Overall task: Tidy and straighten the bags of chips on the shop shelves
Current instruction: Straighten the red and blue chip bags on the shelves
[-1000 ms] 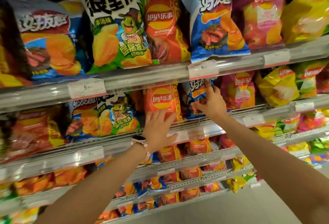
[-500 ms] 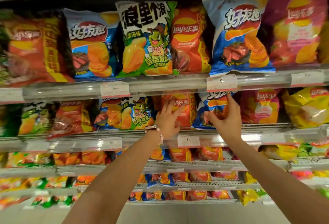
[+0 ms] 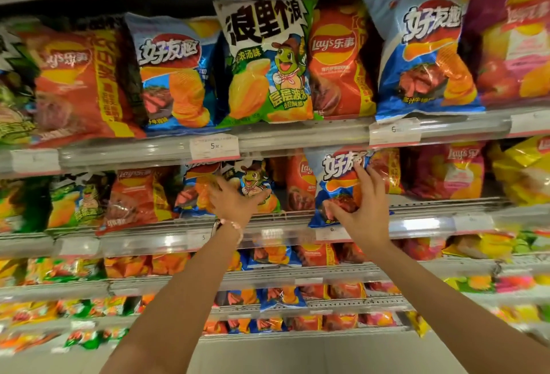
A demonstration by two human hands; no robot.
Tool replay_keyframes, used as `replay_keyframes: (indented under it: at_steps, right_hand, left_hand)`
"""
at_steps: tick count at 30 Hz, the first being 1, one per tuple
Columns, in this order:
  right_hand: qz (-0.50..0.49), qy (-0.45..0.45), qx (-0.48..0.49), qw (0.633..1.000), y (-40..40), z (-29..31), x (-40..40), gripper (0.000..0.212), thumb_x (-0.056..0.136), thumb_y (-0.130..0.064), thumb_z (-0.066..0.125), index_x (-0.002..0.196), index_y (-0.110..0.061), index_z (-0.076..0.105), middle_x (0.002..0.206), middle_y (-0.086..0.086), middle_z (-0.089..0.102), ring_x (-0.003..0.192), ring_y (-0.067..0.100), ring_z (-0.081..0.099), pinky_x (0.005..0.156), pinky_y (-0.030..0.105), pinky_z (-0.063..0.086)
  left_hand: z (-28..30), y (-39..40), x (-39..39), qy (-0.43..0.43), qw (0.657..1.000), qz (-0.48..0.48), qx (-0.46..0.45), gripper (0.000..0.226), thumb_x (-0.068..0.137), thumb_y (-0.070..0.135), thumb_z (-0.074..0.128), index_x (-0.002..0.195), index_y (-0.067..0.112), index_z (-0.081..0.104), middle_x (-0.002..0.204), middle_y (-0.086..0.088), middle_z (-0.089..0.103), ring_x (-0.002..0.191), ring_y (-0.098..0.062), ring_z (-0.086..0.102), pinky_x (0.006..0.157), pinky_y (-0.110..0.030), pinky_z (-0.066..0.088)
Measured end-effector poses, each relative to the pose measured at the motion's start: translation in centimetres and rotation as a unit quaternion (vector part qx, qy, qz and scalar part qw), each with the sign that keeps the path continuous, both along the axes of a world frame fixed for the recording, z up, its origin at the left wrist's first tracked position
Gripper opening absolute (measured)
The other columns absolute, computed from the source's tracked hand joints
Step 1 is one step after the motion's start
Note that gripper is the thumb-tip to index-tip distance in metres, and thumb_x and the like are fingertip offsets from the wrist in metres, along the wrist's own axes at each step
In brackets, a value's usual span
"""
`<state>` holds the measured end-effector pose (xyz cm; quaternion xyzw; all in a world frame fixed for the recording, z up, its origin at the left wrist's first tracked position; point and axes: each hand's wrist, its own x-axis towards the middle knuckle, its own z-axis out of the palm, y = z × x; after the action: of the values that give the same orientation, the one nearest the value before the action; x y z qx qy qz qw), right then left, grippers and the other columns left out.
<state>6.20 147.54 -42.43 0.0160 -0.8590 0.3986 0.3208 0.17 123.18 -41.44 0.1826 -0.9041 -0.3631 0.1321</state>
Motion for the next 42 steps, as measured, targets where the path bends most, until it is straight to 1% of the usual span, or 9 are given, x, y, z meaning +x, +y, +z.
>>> replay_keyframes:
  at_steps: [3,6,13,18,23,27,30,37,42]
  right_hand:
    - [-0.001,-0.001,0.008,1.0,-1.7,0.2,0.3,0.09,0.068,-0.037,0.083,0.144,-0.02,0.037,0.147,0.013,0.034,0.126,0.028,0.041,0.098,0.045,0.043]
    - [-0.014,-0.001,0.011,1.0,-3.3,0.6,0.4,0.09,0.068,-0.039,0.083,0.144,-0.02,0.038,0.146,0.014,0.034,0.126,0.03,0.042,0.096,0.045,0.043]
    - [-0.071,-0.02,0.026,0.997,-5.8,1.1,0.9,0.089,0.07,-0.04,0.081,0.144,-0.018,0.038,0.147,0.016,0.034,0.125,0.034,0.044,0.096,0.046,0.045]
    - [-0.081,-0.044,0.009,0.996,-8.2,1.5,1.4,0.09,0.07,-0.041,0.08,0.145,-0.022,0.035,0.148,0.012,0.032,0.126,0.032,0.044,0.093,0.049,0.047]
    - [-0.043,-0.066,0.006,0.997,-12.0,1.8,0.8,0.091,0.07,-0.04,0.08,0.146,-0.025,0.032,0.148,0.009,0.032,0.12,0.028,0.048,0.087,0.038,0.048]
    - [-0.011,-0.093,-0.008,0.996,-15.1,2.5,-0.9,0.093,0.071,-0.048,0.077,0.147,-0.029,0.027,0.145,0.01,0.035,0.106,0.029,0.056,0.082,0.041,0.052]
    - [-0.011,-0.09,-0.002,0.996,-17.1,3.0,-2.6,0.094,0.071,-0.047,0.077,0.146,-0.021,0.027,0.139,0.013,0.039,0.109,0.03,0.053,0.077,0.035,0.047]
    - [0.014,-0.129,0.022,0.991,-20.4,2.6,-5.5,0.095,0.07,-0.04,0.08,0.142,-0.007,0.026,0.132,0.019,0.037,0.1,0.039,0.056,0.074,0.042,0.05]
    - [0.015,-0.173,0.047,0.984,-21.3,2.3,-6.7,0.091,0.073,-0.038,0.078,0.142,-0.007,0.026,0.139,0.022,0.032,0.112,0.043,0.051,0.092,0.051,0.045]
  left_hand:
    - [-0.3,-1.2,-0.8,-0.027,0.994,-0.06,0.082,0.129,0.062,0.058,0.081,0.15,0.001,0.005,0.142,-0.022,0.043,0.13,-0.037,0.043,0.102,-0.048,0.042]
    - [-0.4,-1.8,-0.9,0.016,0.995,-0.041,0.087,0.111,0.065,0.049,0.083,0.143,-0.002,0.023,0.124,-0.02,0.057,0.115,-0.038,0.054,0.092,-0.048,0.048]
    - [1.2,-3.7,-0.2,0.094,0.986,-0.072,0.12,0.101,0.061,0.06,0.08,0.138,0.009,0.039,0.111,-0.005,0.061,0.11,-0.029,0.056,0.078,-0.03,0.039]
    - [1.6,-6.7,1.5,0.086,0.985,-0.104,0.106,0.099,0.058,0.058,0.082,0.137,0.014,0.041,0.122,-0.007,0.062,0.112,-0.029,0.057,0.093,-0.041,0.048]
    - [1.4,-11.8,4.4,0.09,0.986,-0.119,0.073,0.103,0.057,0.057,0.082,0.141,0.018,0.038,0.113,-0.004,0.064,0.107,-0.026,0.059,0.089,-0.045,0.051]
    - [1.9,-14.7,5.6,0.104,0.985,-0.103,0.085,0.095,0.061,0.048,0.085,0.139,0.018,0.041,0.113,-0.003,0.066,0.104,-0.025,0.063,0.09,-0.045,0.052]
    - [2.3,-16.3,6.1,0.114,0.983,-0.099,0.106,0.094,0.057,0.052,0.084,0.135,0.017,0.045,0.11,-0.003,0.067,0.101,-0.025,0.064,0.089,-0.045,0.053]
    - [1.9,-17.1,6.5,0.121,0.977,-0.095,0.145,0.095,0.062,0.039,0.088,0.139,0.016,0.038,0.116,-0.002,0.064,0.104,-0.022,0.063,0.091,-0.045,0.052]
    - [1.8,-16.8,7.0,0.128,0.973,-0.073,0.177,0.097,0.062,0.038,0.088,0.141,0.016,0.035,0.11,0.008,0.06,0.106,-0.019,0.061,0.092,-0.041,0.052]
